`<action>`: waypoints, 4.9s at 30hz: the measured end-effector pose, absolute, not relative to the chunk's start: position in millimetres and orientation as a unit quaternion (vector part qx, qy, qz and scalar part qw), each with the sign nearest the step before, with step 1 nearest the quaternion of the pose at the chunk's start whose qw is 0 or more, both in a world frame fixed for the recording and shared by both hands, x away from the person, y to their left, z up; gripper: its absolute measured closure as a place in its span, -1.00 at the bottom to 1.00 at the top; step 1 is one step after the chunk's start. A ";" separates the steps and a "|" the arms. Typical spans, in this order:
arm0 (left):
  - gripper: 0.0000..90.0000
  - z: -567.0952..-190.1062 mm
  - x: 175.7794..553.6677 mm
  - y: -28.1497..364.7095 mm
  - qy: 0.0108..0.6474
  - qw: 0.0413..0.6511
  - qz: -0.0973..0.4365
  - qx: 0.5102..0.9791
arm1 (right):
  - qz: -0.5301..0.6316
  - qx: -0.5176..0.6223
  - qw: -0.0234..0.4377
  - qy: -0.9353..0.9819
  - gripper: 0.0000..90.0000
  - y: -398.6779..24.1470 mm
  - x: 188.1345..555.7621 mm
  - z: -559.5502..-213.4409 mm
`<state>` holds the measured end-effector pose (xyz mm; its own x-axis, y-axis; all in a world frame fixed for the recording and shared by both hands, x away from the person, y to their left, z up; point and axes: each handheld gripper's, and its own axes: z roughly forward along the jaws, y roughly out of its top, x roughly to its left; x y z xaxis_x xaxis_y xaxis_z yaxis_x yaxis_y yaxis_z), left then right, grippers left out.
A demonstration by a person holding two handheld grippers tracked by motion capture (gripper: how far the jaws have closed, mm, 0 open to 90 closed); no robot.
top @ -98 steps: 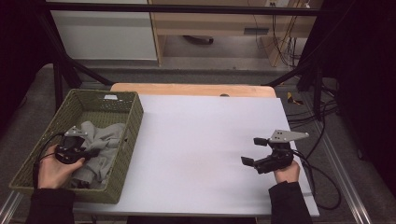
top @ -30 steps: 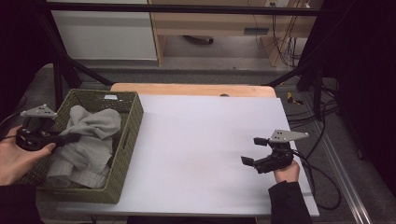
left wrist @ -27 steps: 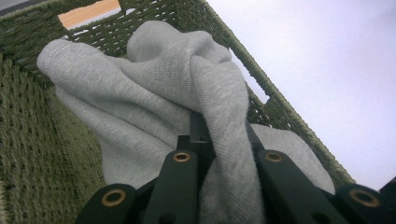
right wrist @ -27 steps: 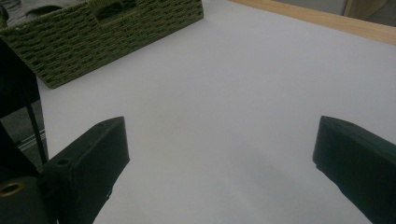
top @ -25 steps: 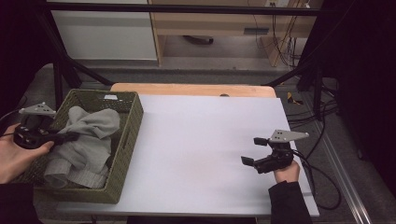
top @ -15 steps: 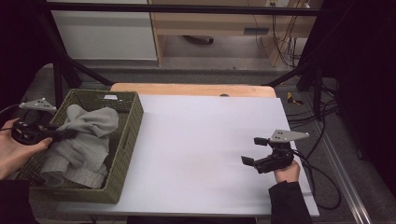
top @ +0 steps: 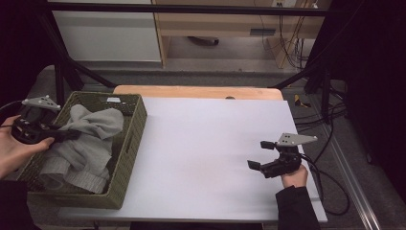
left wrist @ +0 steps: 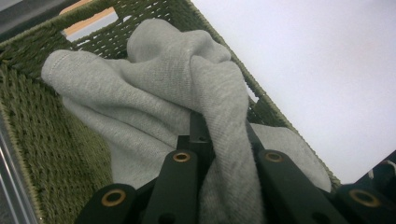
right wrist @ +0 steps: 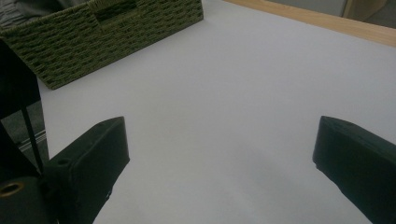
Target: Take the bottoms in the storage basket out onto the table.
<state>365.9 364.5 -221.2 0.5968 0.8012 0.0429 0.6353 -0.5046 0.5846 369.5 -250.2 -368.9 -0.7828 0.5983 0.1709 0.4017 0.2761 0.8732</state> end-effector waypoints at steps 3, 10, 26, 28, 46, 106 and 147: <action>0.84 -218.0 365.4 362.1 0.418 0.265 0.155 0.855 | 0.513 0.315 0.096 0.792 -0.91 -250.1 369.4 -368.9; 0.84 -211.8 364.6 357.5 0.415 0.262 0.152 0.858 | 0.513 0.314 0.095 0.793 -0.91 -249.9 369.6 -369.0; 0.84 -198.0 363.3 345.0 0.403 0.265 0.148 0.863 | 0.513 0.314 0.095 0.793 -0.91 -250.0 369.7 -369.0; 0.84 -195.8 362.8 342.9 0.400 0.267 0.149 0.864 | 0.513 0.314 0.095 0.793 -0.91 -250.0 369.7 -369.0; 0.84 -181.0 365.0 314.9 0.372 0.278 0.148 0.873 | 0.515 0.314 0.095 0.792 -0.91 -251.0 369.3 -368.2; 0.84 -205.1 387.5 192.6 0.275 0.285 0.098 0.913 | 0.516 0.312 0.096 0.792 -0.91 -252.1 368.6 -367.3; 0.84 -263.9 404.0 130.7 0.250 0.264 0.079 0.928 | 0.516 0.312 0.096 0.792 -0.91 -252.2 368.3 -367.1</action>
<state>404.0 130.7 -263.9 0.8624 0.5060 0.0147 0.4223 -0.7353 0.5301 368.3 -252.2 -367.1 -0.7864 0.5941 0.1696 0.3949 0.2722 0.8775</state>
